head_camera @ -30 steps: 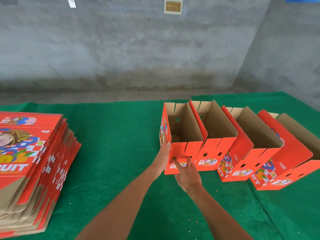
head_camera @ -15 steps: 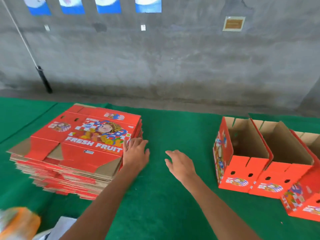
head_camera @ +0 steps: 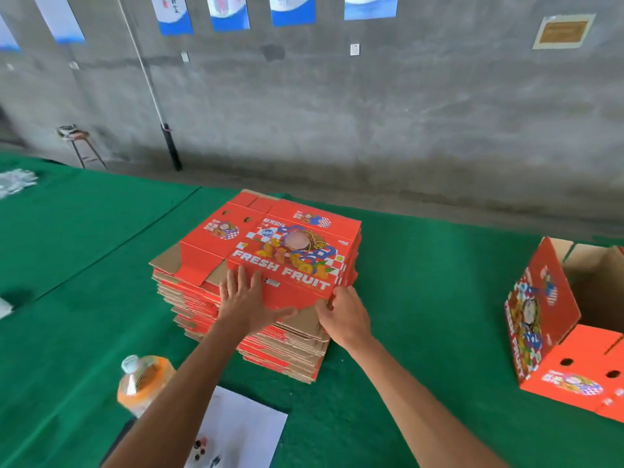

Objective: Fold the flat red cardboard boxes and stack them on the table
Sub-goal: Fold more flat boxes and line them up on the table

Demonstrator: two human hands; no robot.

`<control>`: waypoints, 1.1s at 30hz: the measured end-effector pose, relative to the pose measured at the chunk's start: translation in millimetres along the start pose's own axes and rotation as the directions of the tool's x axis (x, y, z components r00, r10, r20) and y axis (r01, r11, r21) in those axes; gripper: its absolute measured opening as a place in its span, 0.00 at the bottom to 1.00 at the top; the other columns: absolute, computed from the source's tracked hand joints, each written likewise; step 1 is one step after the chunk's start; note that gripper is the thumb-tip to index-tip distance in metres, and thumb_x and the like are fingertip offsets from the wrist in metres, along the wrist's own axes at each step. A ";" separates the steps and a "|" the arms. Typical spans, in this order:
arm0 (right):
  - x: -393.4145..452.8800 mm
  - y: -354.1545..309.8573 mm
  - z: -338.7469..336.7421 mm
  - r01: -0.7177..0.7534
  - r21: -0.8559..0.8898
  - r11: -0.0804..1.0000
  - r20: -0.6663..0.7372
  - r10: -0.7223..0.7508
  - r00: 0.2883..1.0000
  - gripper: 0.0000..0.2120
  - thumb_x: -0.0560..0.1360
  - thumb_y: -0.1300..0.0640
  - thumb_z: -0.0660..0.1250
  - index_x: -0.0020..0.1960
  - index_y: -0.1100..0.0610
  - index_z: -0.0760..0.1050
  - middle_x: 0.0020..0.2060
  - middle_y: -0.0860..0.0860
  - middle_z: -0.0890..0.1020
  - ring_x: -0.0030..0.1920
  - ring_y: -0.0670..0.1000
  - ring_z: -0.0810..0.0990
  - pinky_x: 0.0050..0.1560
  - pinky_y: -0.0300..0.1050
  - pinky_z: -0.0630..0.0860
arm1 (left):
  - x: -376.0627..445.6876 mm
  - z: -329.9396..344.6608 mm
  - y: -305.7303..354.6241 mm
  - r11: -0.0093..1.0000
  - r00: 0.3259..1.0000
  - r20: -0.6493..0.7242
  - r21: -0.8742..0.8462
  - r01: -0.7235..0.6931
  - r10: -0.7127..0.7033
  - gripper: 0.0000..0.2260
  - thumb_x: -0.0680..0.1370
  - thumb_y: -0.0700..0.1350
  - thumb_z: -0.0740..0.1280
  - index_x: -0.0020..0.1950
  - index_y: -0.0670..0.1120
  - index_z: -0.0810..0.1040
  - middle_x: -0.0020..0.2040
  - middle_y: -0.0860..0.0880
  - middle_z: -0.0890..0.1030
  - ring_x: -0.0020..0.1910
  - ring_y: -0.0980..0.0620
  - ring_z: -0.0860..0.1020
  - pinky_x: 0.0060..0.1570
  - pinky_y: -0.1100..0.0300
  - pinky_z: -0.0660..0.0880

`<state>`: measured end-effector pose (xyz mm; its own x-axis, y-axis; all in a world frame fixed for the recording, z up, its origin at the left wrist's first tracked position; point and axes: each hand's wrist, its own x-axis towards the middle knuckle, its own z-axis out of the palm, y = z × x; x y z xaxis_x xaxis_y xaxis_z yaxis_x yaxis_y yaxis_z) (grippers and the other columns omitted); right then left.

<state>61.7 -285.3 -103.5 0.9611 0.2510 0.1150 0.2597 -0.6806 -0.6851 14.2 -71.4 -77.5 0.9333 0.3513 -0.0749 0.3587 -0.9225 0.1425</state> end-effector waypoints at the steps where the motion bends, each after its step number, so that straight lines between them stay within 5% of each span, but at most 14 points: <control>1: -0.7 -2.4 1.7 -0.019 0.008 1.000 0.006 0.019 1.000 0.12 0.80 0.44 0.67 0.55 0.52 0.73 0.51 0.46 0.74 0.46 0.45 0.78 0.48 0.46 0.80 | -2.3 0.8 -0.3 1.000 1.000 0.015 0.015 -0.018 0.018 0.65 0.61 0.87 0.55 0.84 0.48 0.41 0.84 0.39 0.38 0.82 0.35 0.36 0.78 0.37 0.39; 7: -16.5 -10.8 9.2 -0.147 0.228 0.962 0.066 0.135 0.989 0.15 0.76 0.48 0.73 0.58 0.49 0.72 0.56 0.47 0.72 0.40 0.41 0.77 0.31 0.32 0.70 | -11.8 -7.0 7.5 0.962 0.985 0.025 0.210 -0.173 0.172 0.48 0.75 0.76 0.58 0.84 0.45 0.53 0.83 0.42 0.58 0.82 0.38 0.56 0.79 0.39 0.58; 10: -26.1 -15.4 8.1 -0.200 0.252 0.947 0.068 0.189 0.980 0.13 0.76 0.51 0.73 0.57 0.50 0.72 0.55 0.49 0.73 0.38 0.46 0.81 0.30 0.35 0.77 | -21.1 -6.2 26.9 0.889 0.955 0.044 0.356 -0.289 0.292 0.34 0.81 0.63 0.57 0.78 0.42 0.60 0.74 0.40 0.70 0.72 0.39 0.71 0.68 0.42 0.75; 12: -31.6 -20.9 7.5 -0.228 0.272 0.935 0.108 0.206 0.973 0.15 0.75 0.52 0.74 0.58 0.52 0.73 0.55 0.51 0.76 0.44 0.51 0.83 0.41 0.47 0.84 | -25.3 -9.2 40.5 0.857 0.935 0.051 0.386 -0.342 0.350 0.26 0.84 0.56 0.57 0.76 0.41 0.62 0.67 0.40 0.75 0.65 0.40 0.77 0.61 0.46 0.79; 15: -38.6 -29.4 3.0 -0.272 0.342 0.900 0.140 0.237 0.961 0.13 0.75 0.50 0.74 0.55 0.53 0.74 0.52 0.53 0.80 0.47 0.56 0.84 0.50 0.58 0.83 | -30.3 -14.3 54.7 0.807 0.908 0.035 0.445 -0.388 0.417 0.18 0.87 0.51 0.55 0.72 0.40 0.66 0.61 0.41 0.79 0.57 0.43 0.82 0.55 0.50 0.81; 20: -50.7 -44.7 -5.5 -0.164 0.497 0.852 0.035 0.169 0.985 0.11 0.76 0.54 0.74 0.36 0.54 0.78 0.31 0.47 0.82 0.28 0.45 0.76 0.32 0.45 0.73 | -44.3 -23.0 67.6 0.731 0.886 -0.023 0.575 -0.367 0.463 0.14 0.85 0.40 0.62 0.69 0.38 0.68 0.58 0.42 0.81 0.52 0.45 0.84 0.49 0.53 0.83; 24: -53.9 -44.8 -24.4 -0.232 0.617 0.752 -0.040 0.324 0.945 0.11 0.76 0.52 0.73 0.45 0.60 0.79 0.39 0.53 0.82 0.32 0.50 0.79 0.31 0.46 0.75 | -69.0 -44.3 84.2 0.695 0.856 -0.050 0.609 -0.382 0.514 0.19 0.74 0.42 0.77 0.62 0.42 0.77 0.47 0.47 0.85 0.43 0.48 0.86 0.38 0.57 0.82; 27: -56.0 -34.8 -54.3 -0.216 0.685 0.696 -0.153 0.427 0.891 0.10 0.76 0.56 0.71 0.52 0.57 0.71 0.49 0.56 0.79 0.47 0.58 0.82 0.46 0.59 0.81 | -83.5 -69.1 109.1 0.694 0.778 -0.182 0.603 -0.394 0.601 0.21 0.58 0.41 0.84 0.48 0.46 0.83 0.34 0.50 0.82 0.31 0.50 0.83 0.24 0.60 0.75; 30: -56.1 -21.8 -99.9 -0.121 0.683 0.720 -0.261 0.395 0.881 0.07 0.77 0.59 0.67 0.51 0.51 0.70 0.45 0.51 0.82 0.46 0.57 0.84 0.45 0.61 0.82 | -90.9 -98.4 144.4 0.767 0.720 -0.317 0.446 -0.461 0.617 0.13 0.72 0.35 0.73 0.55 0.43 0.81 0.44 0.45 0.85 0.41 0.41 0.85 0.33 0.53 0.78; 33: -57.4 -8.5 -155.5 -0.087 0.601 0.794 -0.324 0.342 0.882 0.09 0.75 0.59 0.65 0.53 0.47 0.74 0.45 0.52 0.84 0.41 0.58 0.85 0.38 0.59 0.83 | -91.6 -127.1 175.8 0.807 0.667 -0.461 0.250 -0.535 0.585 0.09 0.77 0.37 0.72 0.57 0.41 0.80 0.47 0.41 0.85 0.44 0.37 0.84 0.39 0.49 0.77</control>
<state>18.9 -400.9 7.6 0.9669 -0.2348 0.1003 0.0662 -0.1486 -0.9867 -5.8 -245.4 79.8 0.8415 -0.2315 0.4881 -0.2141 -0.9724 -0.0921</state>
